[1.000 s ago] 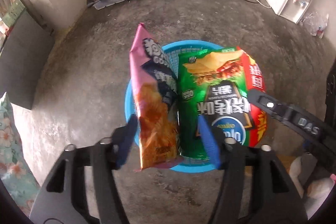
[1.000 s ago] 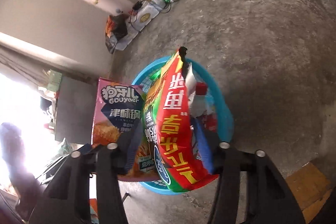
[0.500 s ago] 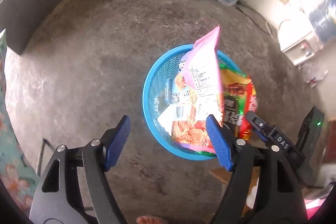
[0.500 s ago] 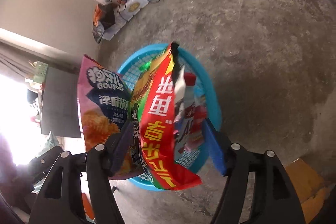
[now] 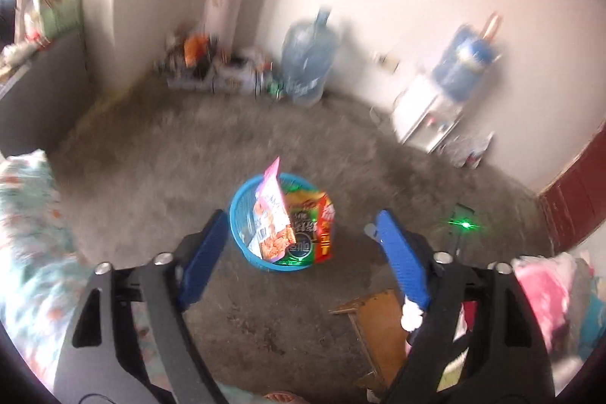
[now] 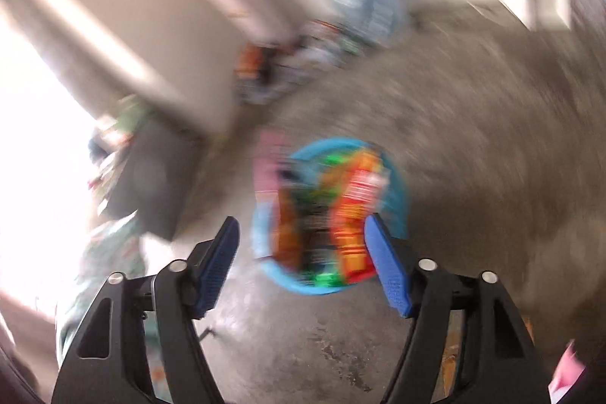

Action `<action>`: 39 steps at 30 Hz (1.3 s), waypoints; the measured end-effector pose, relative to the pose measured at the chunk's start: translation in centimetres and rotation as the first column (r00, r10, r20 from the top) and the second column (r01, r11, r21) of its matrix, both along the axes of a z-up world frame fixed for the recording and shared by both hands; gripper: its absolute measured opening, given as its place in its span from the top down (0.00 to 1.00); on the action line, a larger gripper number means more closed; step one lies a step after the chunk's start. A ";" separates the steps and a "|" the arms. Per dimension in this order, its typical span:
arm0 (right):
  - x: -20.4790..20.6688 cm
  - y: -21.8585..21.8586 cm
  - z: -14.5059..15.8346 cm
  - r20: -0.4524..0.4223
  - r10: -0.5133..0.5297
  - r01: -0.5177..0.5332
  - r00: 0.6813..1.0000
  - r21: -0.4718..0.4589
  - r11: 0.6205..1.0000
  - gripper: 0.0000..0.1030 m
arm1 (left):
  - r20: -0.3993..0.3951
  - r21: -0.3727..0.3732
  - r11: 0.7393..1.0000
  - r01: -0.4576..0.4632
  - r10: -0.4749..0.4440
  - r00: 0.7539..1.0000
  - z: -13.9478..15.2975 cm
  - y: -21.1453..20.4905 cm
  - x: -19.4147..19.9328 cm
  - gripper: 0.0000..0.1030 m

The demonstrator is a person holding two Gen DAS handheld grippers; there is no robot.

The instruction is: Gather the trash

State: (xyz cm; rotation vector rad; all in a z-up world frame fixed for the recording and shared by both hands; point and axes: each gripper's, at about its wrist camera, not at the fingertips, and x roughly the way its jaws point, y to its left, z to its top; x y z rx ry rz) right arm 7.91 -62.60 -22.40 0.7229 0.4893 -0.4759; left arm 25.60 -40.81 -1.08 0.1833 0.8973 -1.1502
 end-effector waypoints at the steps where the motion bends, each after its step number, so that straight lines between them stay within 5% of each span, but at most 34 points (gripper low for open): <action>1: 0.1 1.8 2.1 0.023 0.037 -0.035 0.999 -0.063 0.997 0.20 | 0.017 -0.039 0.999 -0.021 0.021 1.000 1.7 2.7 -1.0 0.20; 5: -0.2 10.2 10.9 0.151 0.194 -0.145 0.969 -0.283 0.948 0.06 | 0.097 -0.161 0.968 -0.194 0.211 0.973 6.0 12.8 -4.6 0.09; 10: -2.4 21.1 16.4 0.171 0.331 -0.202 0.928 -0.517 0.832 0.06 | 0.112 -0.211 0.842 -0.497 0.526 0.843 6.2 23.1 -9.0 0.08; 15: -3.7 29.1 18.3 0.071 0.424 -0.295 0.903 -0.616 0.730 0.06 | 0.039 -0.101 0.732 -0.673 0.679 0.733 3.1 29.3 -11.5 0.08; 19: -3.7 33.6 18.0 -0.102 0.452 -0.410 0.886 -0.626 0.663 0.06 | 0.113 -0.032 0.642 -0.766 0.764 0.635 1.1 32.8 -13.6 0.08; 21: -4.0 35.6 16.9 -0.216 0.435 -0.466 0.874 -0.629 0.623 0.06 | 0.125 -0.011 0.613 -0.790 0.785 0.607 0.1 34.5 -14.8 0.08; 23: -4.4 37.1 15.4 -0.304 0.429 -0.521 0.851 -0.599 0.608 0.06 | 0.105 0.037 0.605 -0.795 0.789 0.605 -0.8 35.7 -15.1 0.08; 28: -5.6 38.1 11.5 -0.454 0.412 -0.600 0.790 -0.434 0.672 0.06 | 0.086 0.134 0.567 -0.813 0.811 0.579 -3.3 37.9 -16.3 0.08; 35: -6.5 38.7 10.3 -0.541 0.341 -0.603 0.769 -0.436 0.668 0.06 | 0.048 0.211 0.586 -0.782 0.793 0.607 -4.4 38.2 -17.6 0.08; 39: -6.7 38.2 11.0 -0.539 0.340 -0.598 0.771 -0.427 0.678 0.06 | 0.082 0.218 0.573 -0.790 0.796 0.599 -4.0 38.2 -18.1 0.08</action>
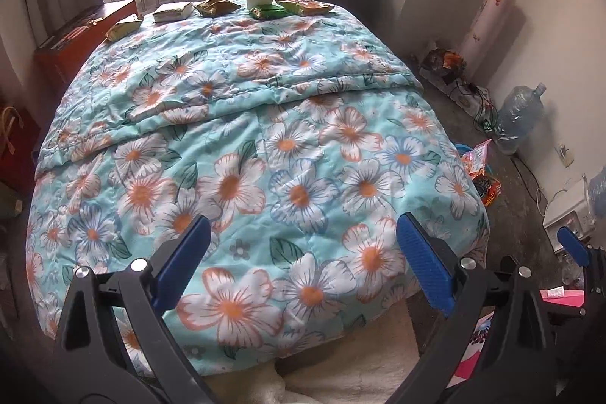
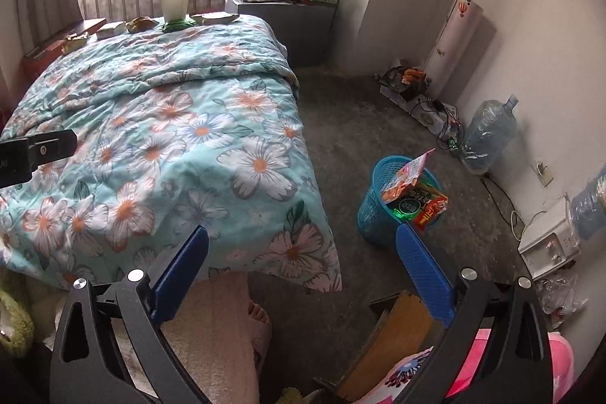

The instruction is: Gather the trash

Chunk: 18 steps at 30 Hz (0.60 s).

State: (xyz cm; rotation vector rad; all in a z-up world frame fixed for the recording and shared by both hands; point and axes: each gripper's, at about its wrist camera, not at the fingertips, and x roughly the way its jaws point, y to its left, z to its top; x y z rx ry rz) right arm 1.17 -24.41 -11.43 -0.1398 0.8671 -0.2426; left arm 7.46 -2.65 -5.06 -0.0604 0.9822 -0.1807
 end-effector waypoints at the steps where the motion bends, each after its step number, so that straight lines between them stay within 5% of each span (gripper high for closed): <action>1: -0.1 -0.1 0.0 0.002 -0.001 0.001 1.000 0.003 1.000 0.06 | 0.005 0.007 1.000 -0.002 0.002 1.000 0.1 0.0 -0.1 0.08; 18: -2.8 -2.6 1.4 0.066 -0.072 0.070 0.995 0.034 0.997 0.06 | 0.061 0.078 0.997 0.028 -0.033 0.998 2.0 -1.9 -1.3 0.08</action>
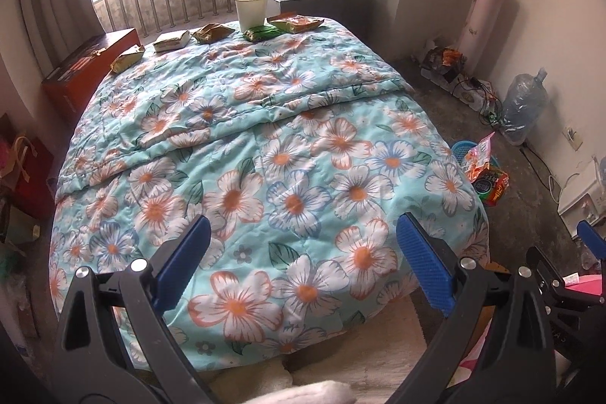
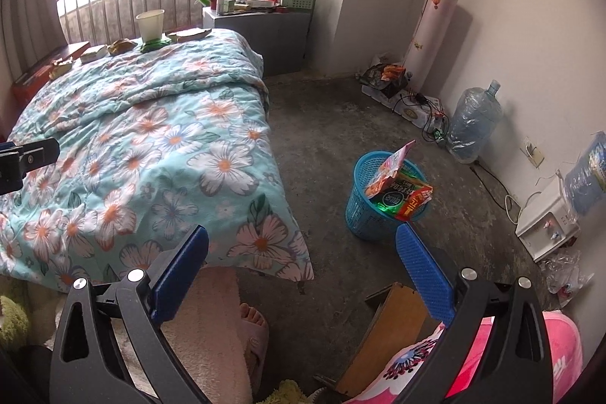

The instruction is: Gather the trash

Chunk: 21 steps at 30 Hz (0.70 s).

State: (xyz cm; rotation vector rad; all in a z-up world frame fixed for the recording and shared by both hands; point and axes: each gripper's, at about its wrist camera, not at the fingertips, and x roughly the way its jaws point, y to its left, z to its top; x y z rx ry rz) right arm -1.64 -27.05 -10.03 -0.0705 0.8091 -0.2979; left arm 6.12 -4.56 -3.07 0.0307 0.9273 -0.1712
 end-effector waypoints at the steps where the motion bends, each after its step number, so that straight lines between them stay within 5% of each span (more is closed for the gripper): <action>1: -0.1 -0.1 0.1 0.006 -0.001 0.001 1.000 -0.001 1.000 0.06 | 0.004 -0.003 1.000 0.002 -0.002 1.000 0.1 -0.1 0.0 0.08; 21: -0.2 -0.2 0.3 0.019 -0.006 0.006 1.000 0.006 1.000 0.06 | 0.023 -0.009 1.000 0.007 -0.007 1.000 0.7 -1.1 -0.5 0.08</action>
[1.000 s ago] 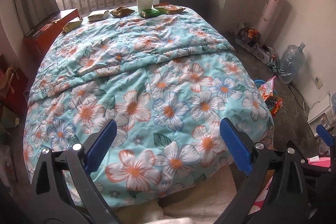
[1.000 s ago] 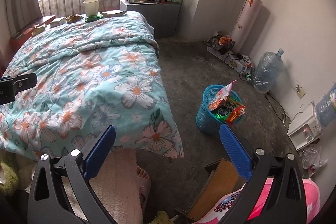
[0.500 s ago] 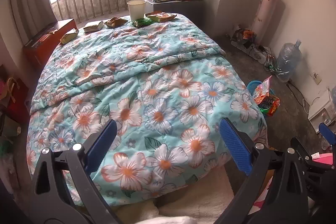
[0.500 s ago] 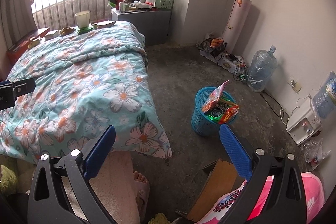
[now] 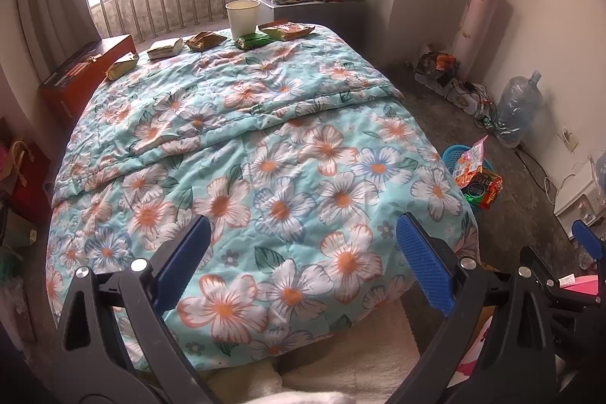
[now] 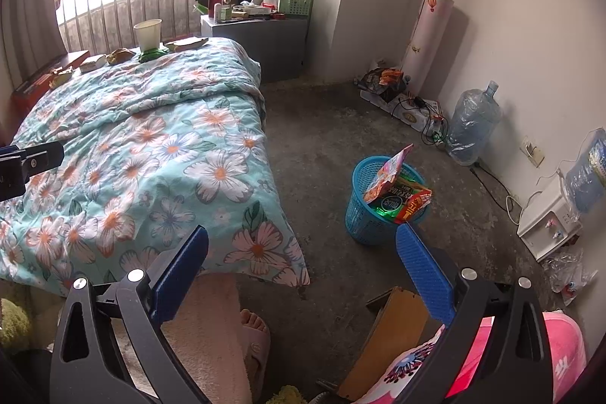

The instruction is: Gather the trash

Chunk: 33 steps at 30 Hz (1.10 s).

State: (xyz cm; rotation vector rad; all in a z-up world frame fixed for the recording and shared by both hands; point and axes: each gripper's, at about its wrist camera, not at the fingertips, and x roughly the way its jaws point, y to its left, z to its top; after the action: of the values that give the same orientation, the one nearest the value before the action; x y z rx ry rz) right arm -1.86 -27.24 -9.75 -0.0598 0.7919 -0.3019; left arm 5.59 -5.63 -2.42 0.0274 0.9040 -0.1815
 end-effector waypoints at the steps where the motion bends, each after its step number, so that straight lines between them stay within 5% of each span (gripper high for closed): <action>1: 0.0 0.0 0.0 0.000 0.000 0.000 1.000 0.001 1.000 0.06 | 0.000 -0.002 1.000 0.000 0.000 1.000 0.0 0.1 0.0 0.08; 33: 0.0 0.4 0.3 0.006 0.009 -0.009 1.000 -0.003 1.000 0.06 | 0.000 0.000 1.000 0.001 -0.001 1.000 -0.1 0.1 0.1 0.08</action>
State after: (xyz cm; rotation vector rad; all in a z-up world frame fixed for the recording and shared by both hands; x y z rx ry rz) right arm -1.84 -26.84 -9.47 -0.0654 0.7852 -0.2945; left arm 5.67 -5.53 -2.49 0.0274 0.9042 -0.1821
